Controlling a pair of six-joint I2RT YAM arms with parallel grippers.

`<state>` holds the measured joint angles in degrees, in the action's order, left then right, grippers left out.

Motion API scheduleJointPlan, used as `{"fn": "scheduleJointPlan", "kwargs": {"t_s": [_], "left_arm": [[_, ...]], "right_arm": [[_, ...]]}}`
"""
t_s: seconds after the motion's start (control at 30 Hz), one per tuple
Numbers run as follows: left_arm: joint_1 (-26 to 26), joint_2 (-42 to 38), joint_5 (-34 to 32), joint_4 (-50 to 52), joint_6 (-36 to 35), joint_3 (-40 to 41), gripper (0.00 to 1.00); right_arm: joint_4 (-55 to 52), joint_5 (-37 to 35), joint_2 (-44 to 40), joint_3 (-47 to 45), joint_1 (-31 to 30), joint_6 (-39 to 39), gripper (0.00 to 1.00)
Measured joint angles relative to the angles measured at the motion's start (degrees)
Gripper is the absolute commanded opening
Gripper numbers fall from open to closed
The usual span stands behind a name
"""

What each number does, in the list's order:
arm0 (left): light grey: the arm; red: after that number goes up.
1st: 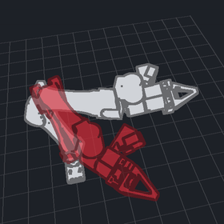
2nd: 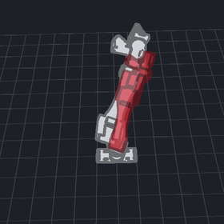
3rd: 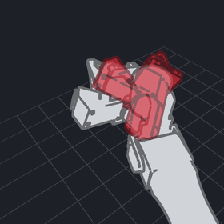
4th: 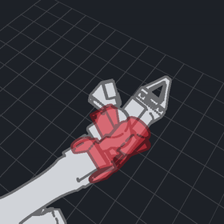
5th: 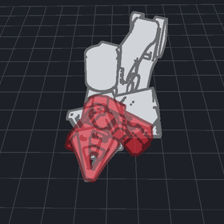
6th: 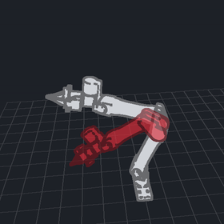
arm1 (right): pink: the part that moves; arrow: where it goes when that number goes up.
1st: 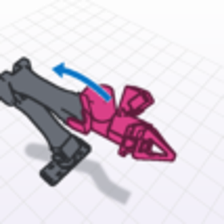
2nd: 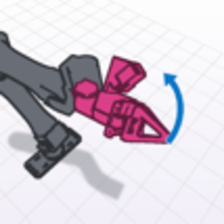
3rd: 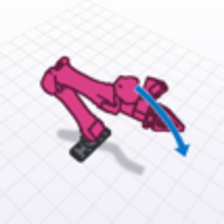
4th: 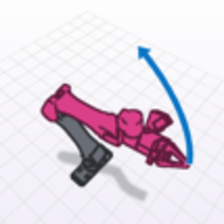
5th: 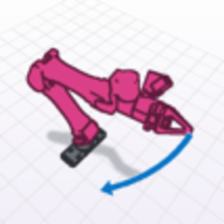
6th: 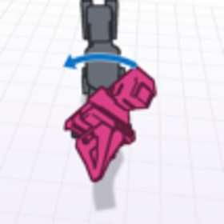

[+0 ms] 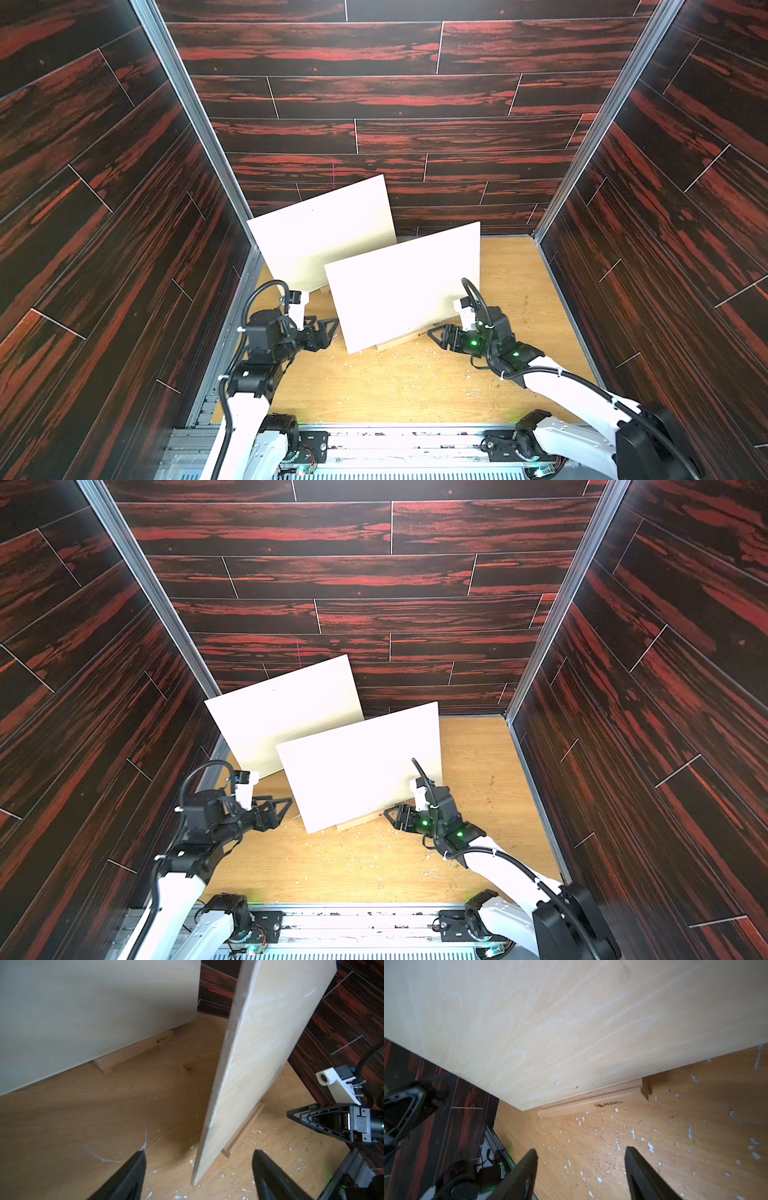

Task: Disassemble the easel
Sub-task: Adjust the easel at the center of the board, then pick up the drawing board from the easel.

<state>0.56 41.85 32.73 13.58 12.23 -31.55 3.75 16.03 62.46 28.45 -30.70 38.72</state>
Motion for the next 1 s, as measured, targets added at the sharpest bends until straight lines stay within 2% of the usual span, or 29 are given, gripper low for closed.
{"fn": "scheduleJointPlan", "kwargs": {"t_s": [0.17, 0.3, 0.47, 0.67, 1.0], "left_arm": [[0.00, 5.75, 4.13, -7.78, 1.44, 0.70, 0.77], [0.00, 10.84, 8.11, -12.66, 1.68, 0.68, 0.70], [0.46, 16.37, 11.58, -17.79, 2.36, 0.70, 0.65], [1.07, 18.16, 13.57, -26.10, 5.03, 0.83, 0.58], [4.09, 19.80, 13.88, -35.98, 11.28, 4.22, 0.56]], "right_arm": [[-1.53, 5.18, -0.72, 0.00, 3.28, -3.93, 0.70], [-1.66, 8.66, -0.70, 0.00, 5.73, -6.10, 0.69], [-0.02, 12.26, 0.04, 0.00, 8.33, -6.91, 0.70], [2.69, 15.61, 2.73, 0.07, 9.62, -7.58, 0.70], [6.27, 20.06, 4.94, 0.11, 12.37, -7.91, 0.69]]}}
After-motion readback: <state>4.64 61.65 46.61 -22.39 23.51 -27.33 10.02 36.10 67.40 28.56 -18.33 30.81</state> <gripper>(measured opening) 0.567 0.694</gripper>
